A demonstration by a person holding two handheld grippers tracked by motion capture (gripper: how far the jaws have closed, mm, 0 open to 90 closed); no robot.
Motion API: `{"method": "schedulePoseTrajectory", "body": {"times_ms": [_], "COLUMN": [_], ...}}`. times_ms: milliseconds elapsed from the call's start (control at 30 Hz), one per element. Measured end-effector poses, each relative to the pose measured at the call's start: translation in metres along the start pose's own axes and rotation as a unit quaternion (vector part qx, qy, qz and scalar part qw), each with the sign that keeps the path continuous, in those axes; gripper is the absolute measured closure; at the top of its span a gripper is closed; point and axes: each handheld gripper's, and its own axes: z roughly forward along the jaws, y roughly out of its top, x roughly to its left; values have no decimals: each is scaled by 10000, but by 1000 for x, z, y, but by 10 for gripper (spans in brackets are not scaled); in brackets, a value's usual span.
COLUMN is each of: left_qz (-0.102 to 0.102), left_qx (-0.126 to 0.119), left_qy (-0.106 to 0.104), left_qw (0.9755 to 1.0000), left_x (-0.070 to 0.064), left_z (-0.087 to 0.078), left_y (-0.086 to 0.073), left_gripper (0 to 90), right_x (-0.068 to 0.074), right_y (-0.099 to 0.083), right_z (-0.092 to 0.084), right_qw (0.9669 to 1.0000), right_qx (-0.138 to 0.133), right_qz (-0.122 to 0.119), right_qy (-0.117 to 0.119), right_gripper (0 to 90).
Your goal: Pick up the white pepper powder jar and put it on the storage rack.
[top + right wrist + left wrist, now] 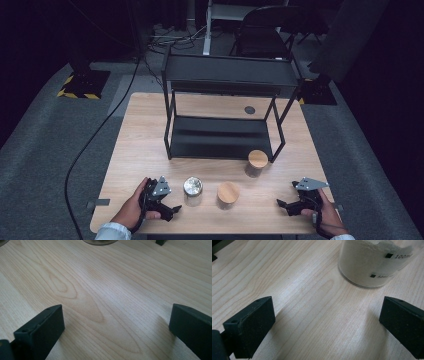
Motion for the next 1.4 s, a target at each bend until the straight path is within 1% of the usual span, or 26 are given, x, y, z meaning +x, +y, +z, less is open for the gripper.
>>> {"method": "schedulePoseTrajectory", "body": {"times_ms": [333, 667, 833, 967, 1133, 1200, 1267, 1300, 1400], "left_qz": [-8, -2, -4, -94, -86, -97, -140, -140, -127], "left_qx": [-29, 5, 110, 304, 368, 381, 340, 340, 232], "left_qy": [-2, 12, 30, 91, 120, 185, 203, 203, 184], "left_qw": [10000, 10000, 9999, 9995, 9992, 9991, 9991, 9991, 9995], "left_x": [0, 0, -1, -5, -7, -8, -8, -8, -11], "left_z": [0, 0, -1, -2, -2, -3, -4, -4, -8], "left_y": [-1, 0, 1, 6, 8, 9, 10, 10, 13], "left_gripper": [0, 0, 2, 6, 20, 21, 23, 23, 23], "right_x": [0, 0, 0, 0, 0, 0, 0, 0, 0], "right_y": [0, 0, 0, 0, 0, 0, 0, 0, 0], "right_z": [0, 0, 0, 0, 0, 0, 0, 0, 0], "right_qw": [10000, 10000, 10000, 10000, 10000, 10000, 10000, 10000, 10000], "right_qx": [3, 4, 3, 4, 3, 4, 3, 2, 2], "right_qz": [17, 22, 23, 24, 23, 23, 23, 21, 22], "right_qy": [-11, -16, -18, -17, -17, -17, -17, -17, -16], "right_gripper": [0, 0, 0, 0, 0, 0, 0, 0, 0]}}
